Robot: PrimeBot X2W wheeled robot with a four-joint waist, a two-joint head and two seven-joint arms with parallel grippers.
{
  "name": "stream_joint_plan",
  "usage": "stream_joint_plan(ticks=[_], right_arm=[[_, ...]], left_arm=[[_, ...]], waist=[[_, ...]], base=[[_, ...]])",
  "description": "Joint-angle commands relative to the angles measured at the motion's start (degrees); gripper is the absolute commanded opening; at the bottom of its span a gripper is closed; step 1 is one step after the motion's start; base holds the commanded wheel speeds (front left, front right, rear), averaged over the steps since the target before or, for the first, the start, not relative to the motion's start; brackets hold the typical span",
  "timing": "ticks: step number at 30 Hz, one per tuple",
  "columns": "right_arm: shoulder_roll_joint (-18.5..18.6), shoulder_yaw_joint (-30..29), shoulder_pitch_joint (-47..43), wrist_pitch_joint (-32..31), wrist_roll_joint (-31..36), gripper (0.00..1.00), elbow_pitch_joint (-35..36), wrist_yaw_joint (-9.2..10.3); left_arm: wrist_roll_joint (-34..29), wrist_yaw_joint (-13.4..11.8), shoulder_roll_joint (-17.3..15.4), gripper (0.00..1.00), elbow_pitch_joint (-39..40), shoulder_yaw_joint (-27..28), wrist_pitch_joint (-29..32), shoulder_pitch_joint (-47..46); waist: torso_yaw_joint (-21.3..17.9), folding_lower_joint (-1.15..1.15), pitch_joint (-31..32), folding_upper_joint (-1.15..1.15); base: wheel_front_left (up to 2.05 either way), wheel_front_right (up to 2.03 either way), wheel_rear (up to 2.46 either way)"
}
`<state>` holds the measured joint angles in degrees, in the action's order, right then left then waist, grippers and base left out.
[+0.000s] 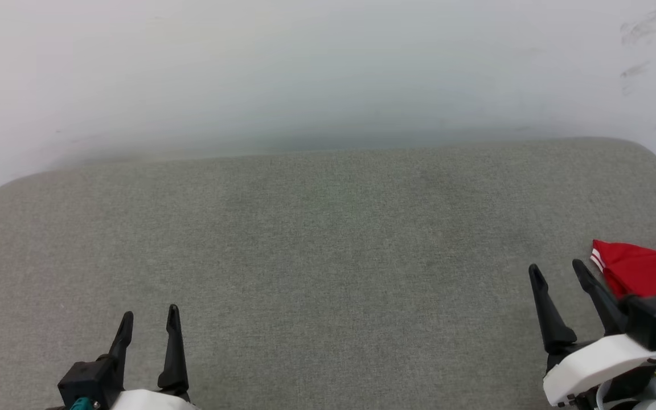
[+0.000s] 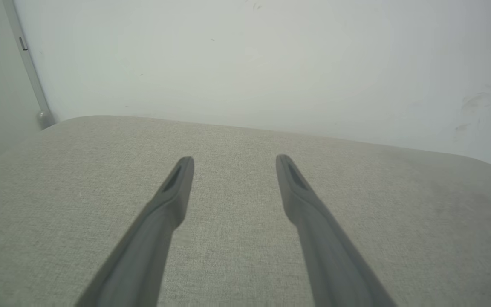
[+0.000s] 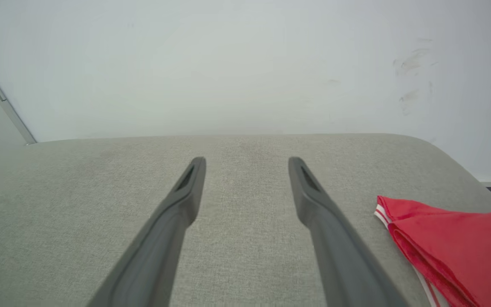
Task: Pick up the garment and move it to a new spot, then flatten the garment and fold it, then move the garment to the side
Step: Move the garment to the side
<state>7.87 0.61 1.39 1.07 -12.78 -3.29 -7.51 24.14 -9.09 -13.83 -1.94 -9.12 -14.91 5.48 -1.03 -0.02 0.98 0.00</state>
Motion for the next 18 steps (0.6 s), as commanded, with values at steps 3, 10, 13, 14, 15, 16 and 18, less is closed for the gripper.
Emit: stream_joint_plan(ticks=[3, 10, 13, 14, 15, 16, 18], right_arm=[[-1.4, -0.6, -3.4, -1.9, 1.0, 1.0, 4.4, 0.04], [-2.3, -1.0, -5.6, -3.9, 2.0, 1.0, 9.0, 0.04], [-2.4, -1.0, -6.0, -4.3, 2.1, 1.0, 10.1, 0.04], [-2.4, -1.0, -6.0, -4.3, 2.1, 1.0, 10.4, 0.04], [-2.4, -1.0, -6.1, -4.4, 2.1, 1.0, 10.6, 0.04], [-2.5, -1.0, -6.2, -4.6, 2.1, 1.0, 10.8, 0.04], [-2.6, -1.1, -6.3, -4.8, 2.2, 1.0, 11.1, 0.04]], left_arm=[[-0.3, -0.3, -0.2, 1.0, 0.1, -0.5, -0.3, 1.4], [-1.0, -0.9, -0.6, 1.0, -0.2, -0.9, -0.3, 1.2], [-1.3, -1.1, -0.9, 1.0, -0.3, -0.9, -0.3, 0.7], [-1.4, -1.2, -1.0, 1.0, -0.3, -0.9, -0.3, 0.6], [-1.4, -1.1, -1.0, 1.0, -0.3, -0.9, -0.3, 0.4], [-1.5, -1.2, -1.0, 1.0, -0.2, -0.9, -0.3, 0.3], [-1.7, -1.3, -1.1, 1.0, -0.2, -1.1, -0.3, 0.0]], waist=[[0.5, 0.02, 0.9, 0.0], [0.4, 0.02, 1.2, 0.0], [0.4, 0.02, 1.2, 0.0], [0.4, 0.02, 1.2, 0.0], [0.3, 0.02, 1.2, 0.0], [0.3, 0.02, 1.1, 0.0], [0.4, 0.02, 1.1, 0.0]], base=[[0.0, 0.0, 0.0], [0.0, 0.0, 0.0], [0.0, 0.0, 0.0], [0.0, 0.0, 0.0], [0.0, 0.0, 0.0], [0.0, 0.0, 0.0], [0.0, 0.0, 0.0]])
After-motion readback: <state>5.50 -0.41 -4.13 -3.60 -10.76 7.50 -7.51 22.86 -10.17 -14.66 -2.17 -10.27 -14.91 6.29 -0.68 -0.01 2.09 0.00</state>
